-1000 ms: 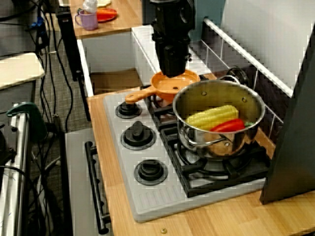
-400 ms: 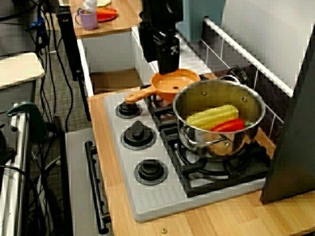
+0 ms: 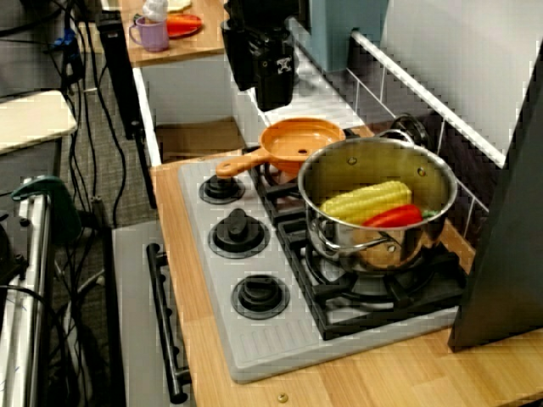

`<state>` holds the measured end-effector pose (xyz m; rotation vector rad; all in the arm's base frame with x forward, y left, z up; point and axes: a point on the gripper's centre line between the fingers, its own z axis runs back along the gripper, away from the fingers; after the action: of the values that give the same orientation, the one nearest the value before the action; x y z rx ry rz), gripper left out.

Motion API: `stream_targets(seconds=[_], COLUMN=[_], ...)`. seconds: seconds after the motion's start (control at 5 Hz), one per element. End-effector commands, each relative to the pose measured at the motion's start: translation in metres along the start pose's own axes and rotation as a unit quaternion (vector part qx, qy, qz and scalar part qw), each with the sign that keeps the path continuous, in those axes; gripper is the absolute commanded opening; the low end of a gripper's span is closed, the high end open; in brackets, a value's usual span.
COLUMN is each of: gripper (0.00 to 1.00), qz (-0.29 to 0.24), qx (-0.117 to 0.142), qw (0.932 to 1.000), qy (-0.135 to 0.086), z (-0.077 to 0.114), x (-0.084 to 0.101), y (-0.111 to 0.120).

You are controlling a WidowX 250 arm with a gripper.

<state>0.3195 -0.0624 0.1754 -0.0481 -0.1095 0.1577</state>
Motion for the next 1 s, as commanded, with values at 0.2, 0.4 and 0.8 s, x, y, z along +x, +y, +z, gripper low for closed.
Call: stream_targets(seconds=[0.2,0.4,0.8], gripper=[1.0,1.0,1.0], qz=[-0.033,-0.036,-0.037], qx=[-0.015,-0.015,-0.007], qw=[0.9983,0.9984,0.9989], qy=[-0.045,-0.04,-0.026], z=[0.028,0.022,-0.003], x=[-0.007,-0.001,0.021], y=[-0.008,-0.02,-0.043])
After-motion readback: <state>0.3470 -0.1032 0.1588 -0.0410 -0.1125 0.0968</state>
